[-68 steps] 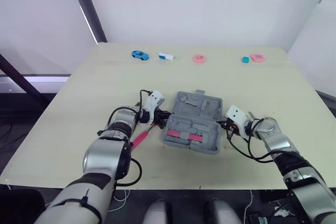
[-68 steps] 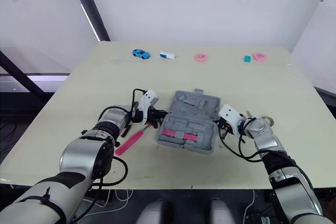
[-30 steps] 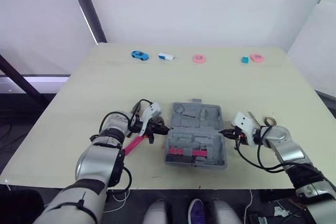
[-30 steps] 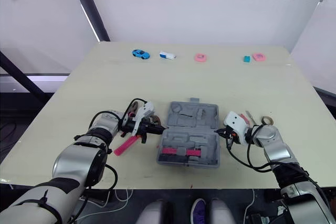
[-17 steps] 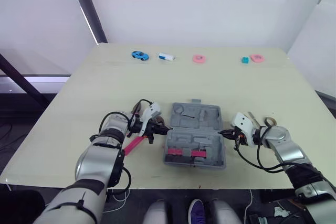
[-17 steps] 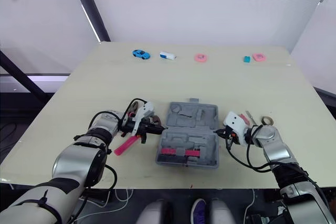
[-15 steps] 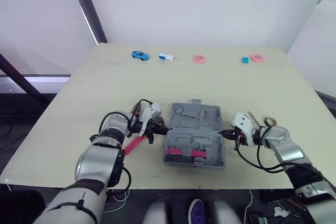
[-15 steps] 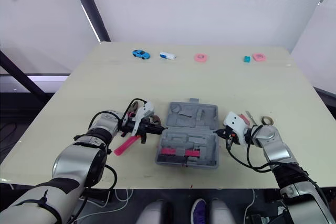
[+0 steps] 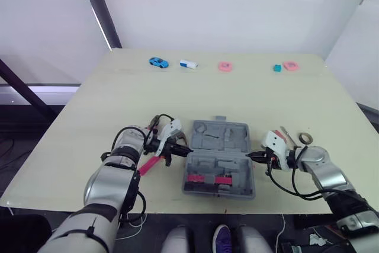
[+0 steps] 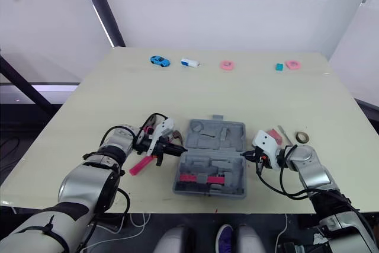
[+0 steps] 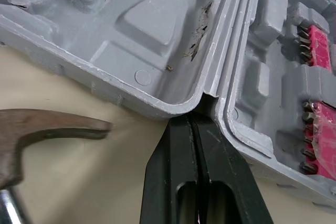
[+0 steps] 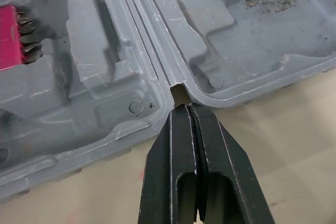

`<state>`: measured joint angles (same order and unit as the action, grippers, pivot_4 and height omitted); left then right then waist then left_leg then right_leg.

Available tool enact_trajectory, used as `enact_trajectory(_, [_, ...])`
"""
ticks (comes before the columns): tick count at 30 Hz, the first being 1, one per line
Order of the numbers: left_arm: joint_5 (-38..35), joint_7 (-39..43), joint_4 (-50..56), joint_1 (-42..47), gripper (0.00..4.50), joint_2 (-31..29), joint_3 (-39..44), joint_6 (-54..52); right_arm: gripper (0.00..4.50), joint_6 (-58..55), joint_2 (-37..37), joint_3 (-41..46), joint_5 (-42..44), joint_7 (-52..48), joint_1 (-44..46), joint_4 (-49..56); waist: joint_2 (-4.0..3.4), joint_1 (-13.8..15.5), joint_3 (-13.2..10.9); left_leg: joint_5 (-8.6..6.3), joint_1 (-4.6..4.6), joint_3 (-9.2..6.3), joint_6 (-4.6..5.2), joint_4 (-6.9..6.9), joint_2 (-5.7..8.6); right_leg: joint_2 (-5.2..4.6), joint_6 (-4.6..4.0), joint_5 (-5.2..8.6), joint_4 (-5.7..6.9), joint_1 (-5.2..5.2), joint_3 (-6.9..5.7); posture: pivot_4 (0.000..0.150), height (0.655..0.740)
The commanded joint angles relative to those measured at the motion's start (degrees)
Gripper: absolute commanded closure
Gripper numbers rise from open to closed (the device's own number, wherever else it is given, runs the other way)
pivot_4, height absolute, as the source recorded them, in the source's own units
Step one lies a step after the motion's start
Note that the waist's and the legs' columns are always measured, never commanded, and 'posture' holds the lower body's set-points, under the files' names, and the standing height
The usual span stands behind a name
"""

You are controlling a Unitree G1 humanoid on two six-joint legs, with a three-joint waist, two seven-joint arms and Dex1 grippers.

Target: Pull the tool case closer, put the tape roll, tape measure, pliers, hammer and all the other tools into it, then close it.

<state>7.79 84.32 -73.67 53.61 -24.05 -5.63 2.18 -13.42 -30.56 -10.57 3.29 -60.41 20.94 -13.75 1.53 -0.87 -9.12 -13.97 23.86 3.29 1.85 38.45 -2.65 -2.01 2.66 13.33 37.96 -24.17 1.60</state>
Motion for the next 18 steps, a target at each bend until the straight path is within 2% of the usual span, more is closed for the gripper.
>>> enact_trajectory(1, [-0.2,3.4,2.7,-1.2,4.43,-0.4,-1.1,1.3,4.50,-0.8,-0.8,0.0,1.7,-1.2,-1.2,4.3,0.00,0.0,0.0,0.00,0.00,0.00,0.00,0.00,0.00,0.00,0.00,0.00,0.00,0.00,0.00,0.150,0.7395])
enact_trajectory(18, [-4.8,5.4,19.1,-11.5,4.43,-2.5,-2.5,-1.8,4.50,-2.8,-2.3,0.1,2.5,-0.6,-5.2,9.2,0.00,0.1,0.0,0.00,-0.03,-0.01,0.00,0.04,-0.03,-0.04,0.00,0.00,0.01,0.02,-0.08,0.150,0.7395])
